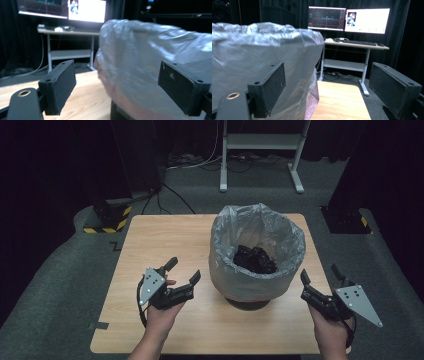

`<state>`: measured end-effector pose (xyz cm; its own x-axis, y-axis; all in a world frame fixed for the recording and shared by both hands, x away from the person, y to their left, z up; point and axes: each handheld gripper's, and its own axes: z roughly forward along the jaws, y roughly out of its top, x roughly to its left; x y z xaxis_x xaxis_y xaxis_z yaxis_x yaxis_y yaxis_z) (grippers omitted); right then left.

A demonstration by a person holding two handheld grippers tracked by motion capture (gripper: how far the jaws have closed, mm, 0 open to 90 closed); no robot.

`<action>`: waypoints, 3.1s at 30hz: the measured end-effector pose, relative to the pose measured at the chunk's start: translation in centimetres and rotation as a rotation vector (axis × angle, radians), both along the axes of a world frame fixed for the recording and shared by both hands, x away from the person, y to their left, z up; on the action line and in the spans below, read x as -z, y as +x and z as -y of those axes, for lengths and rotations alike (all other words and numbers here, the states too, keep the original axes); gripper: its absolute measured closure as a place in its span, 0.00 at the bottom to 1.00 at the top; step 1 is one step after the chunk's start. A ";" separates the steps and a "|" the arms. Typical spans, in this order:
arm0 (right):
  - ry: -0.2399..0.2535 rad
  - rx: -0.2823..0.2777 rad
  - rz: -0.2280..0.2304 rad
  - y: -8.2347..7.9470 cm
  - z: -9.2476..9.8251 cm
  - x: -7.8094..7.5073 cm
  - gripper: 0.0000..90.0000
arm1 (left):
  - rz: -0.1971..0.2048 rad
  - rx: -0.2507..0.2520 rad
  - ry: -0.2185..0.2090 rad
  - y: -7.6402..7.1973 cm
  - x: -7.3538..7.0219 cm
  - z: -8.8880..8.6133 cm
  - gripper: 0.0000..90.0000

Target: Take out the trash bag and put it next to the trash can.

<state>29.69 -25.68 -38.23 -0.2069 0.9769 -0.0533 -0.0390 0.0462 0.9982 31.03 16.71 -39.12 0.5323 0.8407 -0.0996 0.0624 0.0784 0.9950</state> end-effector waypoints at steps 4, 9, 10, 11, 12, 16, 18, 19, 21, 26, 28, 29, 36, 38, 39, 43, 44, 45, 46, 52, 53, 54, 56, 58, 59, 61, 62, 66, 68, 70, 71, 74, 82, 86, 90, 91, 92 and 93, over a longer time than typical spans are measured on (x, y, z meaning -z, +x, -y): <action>-0.013 -0.011 0.013 -0.4 -0.1 -0.5 0.15 | 0.009 0.008 0.011 0.1 -0.3 0.7 0.16; 0.002 -0.022 0.017 -0.8 0.0 -1.3 0.16 | 0.020 0.029 -0.003 0.1 -1.2 1.4 0.17; 0.000 -0.022 0.025 -0.9 0.0 -1.6 0.16 | 0.027 0.027 -0.013 0.2 -1.6 1.7 0.17; -0.001 -0.021 0.029 -0.9 0.0 -1.9 0.17 | 0.037 0.034 -0.008 0.4 -2.1 1.8 0.17; 0.001 -0.027 0.036 -1.0 0.1 -2.2 0.18 | 0.047 0.034 -0.013 0.6 -2.6 2.1 0.17; 0.016 -0.040 0.052 -0.6 0.0 -3.8 0.22 | 0.057 0.027 -0.026 1.7 -4.4 3.1 0.18; 0.013 -0.045 0.055 -0.4 -0.1 -4.2 0.23 | 0.052 0.022 -0.027 2.4 -5.4 3.7 0.20; 0.002 -0.044 0.061 -0.2 -0.2 -4.6 0.25 | 0.050 0.014 -0.025 2.8 -6.0 4.1 0.21; -0.001 -0.049 0.060 0.4 -0.4 -5.3 0.27 | 0.044 0.003 -0.015 3.6 -6.7 4.7 0.25; -0.025 -0.049 0.048 2.2 -0.9 -6.7 0.36 | -0.020 -0.020 -0.006 5.6 -7.1 5.3 0.35; -0.025 -0.049 0.037 2.8 -1.2 -7.0 0.39 | -0.038 -0.031 0.011 6.2 -7.0 5.6 0.39; -0.029 -0.047 0.033 3.1 -1.3 -7.1 0.40 | -0.049 -0.031 0.015 6.5 -7.0 5.8 0.42; -0.020 -0.064 -0.068 5.2 -2.5 -7.2 0.56 | -0.113 -0.027 0.045 7.5 -6.5 6.5 0.59; -0.022 -0.061 -0.097 5.5 -2.7 -7.0 0.59 | -0.128 -0.023 0.043 7.6 -6.4 6.7 0.62; -0.022 -0.061 -0.106 5.6 -2.8 -7.0 0.60 | -0.129 -0.026 0.043 7.6 -6.4 6.7 0.64; -0.013 -0.047 -0.152 6.1 -2.9 -6.7 0.65 | -0.129 -0.039 0.049 7.7 -6.4 6.9 0.73; -0.015 -0.045 -0.167 6.3 -2.9 -6.6 0.66 | -0.130 -0.042 0.047 7.7 -6.4 7.0 0.75; -0.017 -0.043 -0.182 6.5 -3.0 -6.6 0.68 | -0.130 -0.049 0.046 7.6 -6.4 7.0 0.76; -0.013 -0.045 -0.191 6.5 -3.0 -6.6 0.69 | -0.127 -0.056 0.043 7.6 -6.4 7.1 0.77; -0.038 -0.053 -0.257 6.9 -3.1 -6.7 0.80 | -0.111 -0.095 0.040 7.4 -6.4 7.3 0.84; -0.047 -0.054 -0.255 6.8 -3.2 -6.7 0.81 | -0.109 -0.102 0.044 7.3 -6.4 7.3 0.85; -0.065 -0.040 -0.251 6.7 -3.4 -6.7 0.83 | -0.104 -0.108 0.051 7.2 -6.4 7.3 0.87; -0.076 -0.022 -0.247 6.7 -3.5 -6.8 0.87 | -0.098 -0.118 0.051 7.1 -6.4 7.4 0.89; -0.089 -0.010 -0.233 6.6 -3.5 -6.9 0.92 | -0.090 -0.128 0.048 7.0 -6.4 7.5 0.94; -0.098 -0.007 -0.224 6.5 -3.5 -6.9 0.93 | -0.089 -0.127 0.049 7.0 -6.5 7.5 0.97; -0.117 0.003 -0.201 6.3 -3.7 -6.9 1.00 | -0.085 -0.125 0.049 7.0 -6.5 7.6 0.99; -0.117 0.003 -0.201 6.3 -3.7 -6.9 1.00 | -0.087 -0.126 0.046 6.9 -6.5 7.6 0.99; -0.096 -0.002 -0.162 5.9 -3.6 -7.0 1.00 | -0.074 -0.127 0.032 6.8 -7.0 7.6 0.99; -0.088 -0.003 -0.141 5.6 -3.7 -7.2 1.00 | -0.051 -0.124 0.026 6.5 -7.6 7.5 0.99; -0.091 0.000 -0.118 5.4 -3.8 -7.4 1.00 | -0.021 -0.118 0.016 6.3 -8.3 7.5 0.99; -0.086 -0.001 -0.103 5.3 -3.9 -7.6 1.00 | -0.013 -0.119 0.003 6.2 -8.5 7.5 0.99; -0.061 -0.002 -0.067 4.9 -3.8 -8.4 1.00 | 0.015 -0.110 -0.010 5.8 -9.3 7.2 0.99; -0.026 0.005 0.012 3.7 -3.8 -10.2 1.00 | 0.099 -0.083 -0.050 4.3 -11.6 6.7 0.99; -0.013 0.005 0.051 3.1 -3.9 -11.4 1.00 | 0.136 -0.069 -0.056 3.8 -12.6 6.8 0.99; 0.001 0.003 0.090 2.5 -4.0 -12.5 1.00 | 0.171 -0.059 -0.063 3.2 -13.1 6.9 0.99; 0.002 0.002 0.101 2.3 -4.0 -12.7 1.00 | 0.175 -0.060 -0.064 3.0 -13.0 6.9 0.99; 0.007 0.001 0.108 2.1 -4.0 -12.8 1.00 | 0.173 -0.058 -0.063 2.9 -12.8 6.9 0.99; 0.011 0.004 0.115 1.9 -4.1 -12.8 1.00 | 0.167 -0.055 -0.069 2.9 -12.5 6.9 0.99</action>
<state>31.56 -21.60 -25.48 -0.1957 0.9785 -0.0656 -0.1535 0.0355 0.9875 33.93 9.77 -26.58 0.4998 0.8632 -0.0715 -0.1098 0.1451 0.9833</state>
